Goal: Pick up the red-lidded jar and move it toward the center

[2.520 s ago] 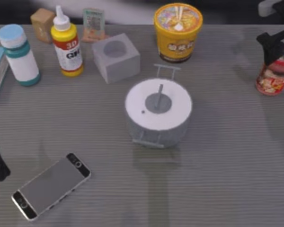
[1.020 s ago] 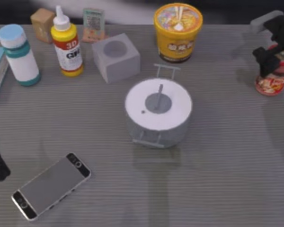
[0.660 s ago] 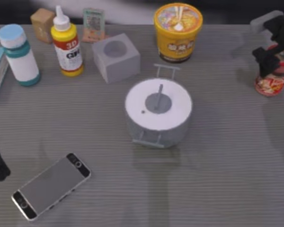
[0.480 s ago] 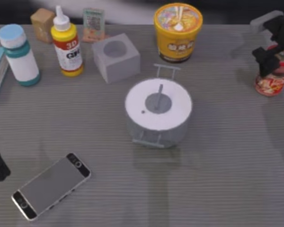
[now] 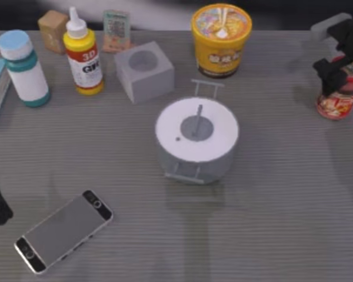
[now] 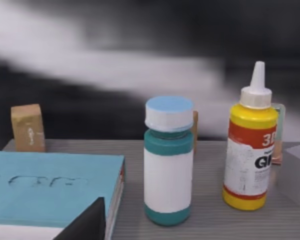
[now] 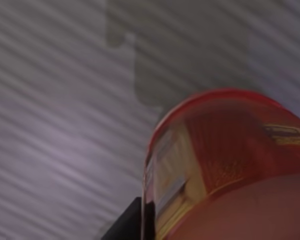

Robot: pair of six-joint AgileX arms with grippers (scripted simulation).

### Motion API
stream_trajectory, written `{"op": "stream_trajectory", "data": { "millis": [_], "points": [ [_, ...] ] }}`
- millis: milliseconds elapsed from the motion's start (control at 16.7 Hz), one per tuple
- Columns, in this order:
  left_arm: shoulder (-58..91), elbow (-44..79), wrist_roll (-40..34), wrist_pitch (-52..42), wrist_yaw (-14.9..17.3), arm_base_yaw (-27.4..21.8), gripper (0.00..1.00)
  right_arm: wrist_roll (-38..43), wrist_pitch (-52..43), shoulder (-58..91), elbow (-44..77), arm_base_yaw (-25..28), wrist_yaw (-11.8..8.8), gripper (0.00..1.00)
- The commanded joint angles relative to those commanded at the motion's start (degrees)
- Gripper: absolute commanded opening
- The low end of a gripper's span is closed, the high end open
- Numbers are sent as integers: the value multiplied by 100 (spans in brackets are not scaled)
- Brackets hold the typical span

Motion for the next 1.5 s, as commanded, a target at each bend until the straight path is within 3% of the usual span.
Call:
{"op": "stream_trajectory", "data": {
  "millis": [300, 960, 1500],
  "points": [
    [0, 0, 0, 0, 0, 0, 100, -67, 233, -660, -1209, 191, -95, 0],
    [0, 0, 0, 0, 0, 0, 100, -61, 1536, -3728, -6375, 379, -197, 0],
    [0, 0, 0, 0, 0, 0, 100, 36, 2519, -5463, -7993, 118, -66, 0]
  ]
}}
